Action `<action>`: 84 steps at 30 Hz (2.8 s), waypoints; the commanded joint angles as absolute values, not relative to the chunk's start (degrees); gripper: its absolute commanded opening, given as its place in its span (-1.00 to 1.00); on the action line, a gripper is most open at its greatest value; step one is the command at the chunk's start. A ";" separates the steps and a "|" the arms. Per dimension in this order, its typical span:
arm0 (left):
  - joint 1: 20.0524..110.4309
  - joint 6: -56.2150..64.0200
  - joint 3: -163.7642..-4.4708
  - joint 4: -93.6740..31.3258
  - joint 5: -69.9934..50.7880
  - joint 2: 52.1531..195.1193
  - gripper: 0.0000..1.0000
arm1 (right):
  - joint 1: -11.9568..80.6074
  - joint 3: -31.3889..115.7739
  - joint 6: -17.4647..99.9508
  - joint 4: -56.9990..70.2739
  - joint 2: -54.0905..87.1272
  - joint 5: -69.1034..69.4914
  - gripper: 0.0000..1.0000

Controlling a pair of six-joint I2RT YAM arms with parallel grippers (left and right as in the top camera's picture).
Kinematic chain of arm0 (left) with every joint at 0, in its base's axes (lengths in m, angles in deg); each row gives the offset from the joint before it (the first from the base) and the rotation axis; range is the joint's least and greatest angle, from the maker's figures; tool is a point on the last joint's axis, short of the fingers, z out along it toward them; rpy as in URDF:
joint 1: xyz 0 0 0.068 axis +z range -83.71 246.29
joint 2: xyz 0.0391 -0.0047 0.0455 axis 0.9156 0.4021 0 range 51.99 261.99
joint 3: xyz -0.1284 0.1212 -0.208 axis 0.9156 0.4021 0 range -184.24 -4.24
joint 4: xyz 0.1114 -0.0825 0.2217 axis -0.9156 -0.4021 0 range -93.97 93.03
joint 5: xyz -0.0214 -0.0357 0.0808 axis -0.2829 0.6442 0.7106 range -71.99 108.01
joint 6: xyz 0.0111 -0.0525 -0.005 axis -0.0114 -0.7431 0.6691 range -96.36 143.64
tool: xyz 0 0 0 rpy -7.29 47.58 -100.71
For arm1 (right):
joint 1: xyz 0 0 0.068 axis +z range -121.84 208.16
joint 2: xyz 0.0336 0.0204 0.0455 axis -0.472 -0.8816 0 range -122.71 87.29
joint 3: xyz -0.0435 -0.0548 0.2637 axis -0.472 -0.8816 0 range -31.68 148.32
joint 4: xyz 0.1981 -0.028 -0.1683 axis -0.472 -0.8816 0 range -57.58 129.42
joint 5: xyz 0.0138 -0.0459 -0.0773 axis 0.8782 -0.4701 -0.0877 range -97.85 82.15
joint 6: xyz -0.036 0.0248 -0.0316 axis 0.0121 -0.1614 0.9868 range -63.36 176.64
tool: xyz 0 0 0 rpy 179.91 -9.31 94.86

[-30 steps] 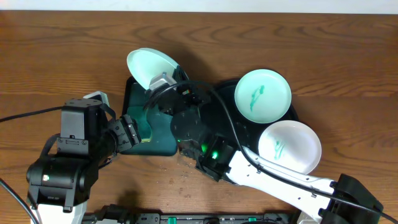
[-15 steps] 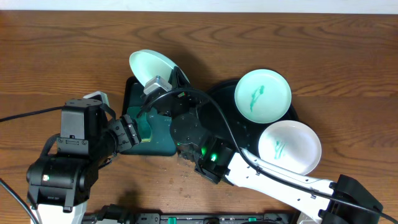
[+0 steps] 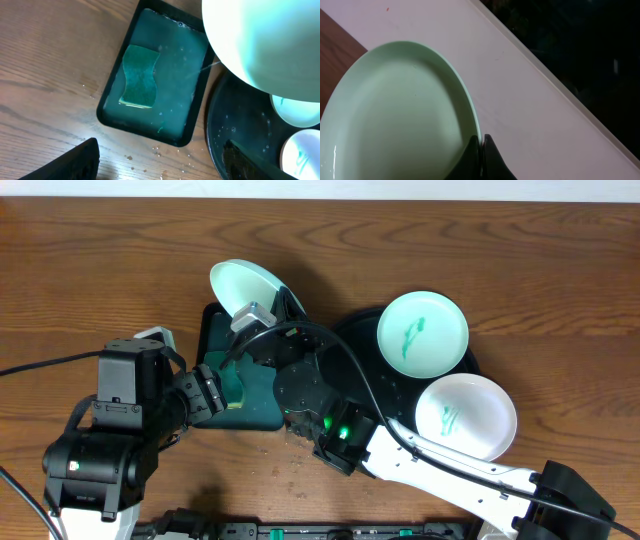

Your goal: Clean dirty plates on tray and stack at the side

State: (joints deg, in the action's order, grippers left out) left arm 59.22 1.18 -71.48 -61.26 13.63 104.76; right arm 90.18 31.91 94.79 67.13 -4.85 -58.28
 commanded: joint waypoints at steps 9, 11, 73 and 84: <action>59.42 1.09 -71.75 -61.44 13.50 104.76 0.58 | 90.38 32.67 95.03 67.52 -3.69 -59.05 -0.98; 59.42 1.09 -71.75 -61.44 13.50 104.76 0.59 | 89.87 32.65 93.57 67.13 -3.69 -59.11 -0.98; 59.42 1.09 -71.75 -61.44 13.50 104.76 0.59 | -10.89 31.25 23.67 -6.47 4.57 -8.28 -0.98; 59.42 1.09 -71.75 -61.44 13.50 104.76 0.59 | -9.22 31.27 31.71 -5.61 -8.06 2.24 -0.97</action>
State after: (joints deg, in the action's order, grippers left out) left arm 59.22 1.18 -71.48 -61.26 13.63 104.76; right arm -10.67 31.41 27.23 -6.31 -8.63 -3.58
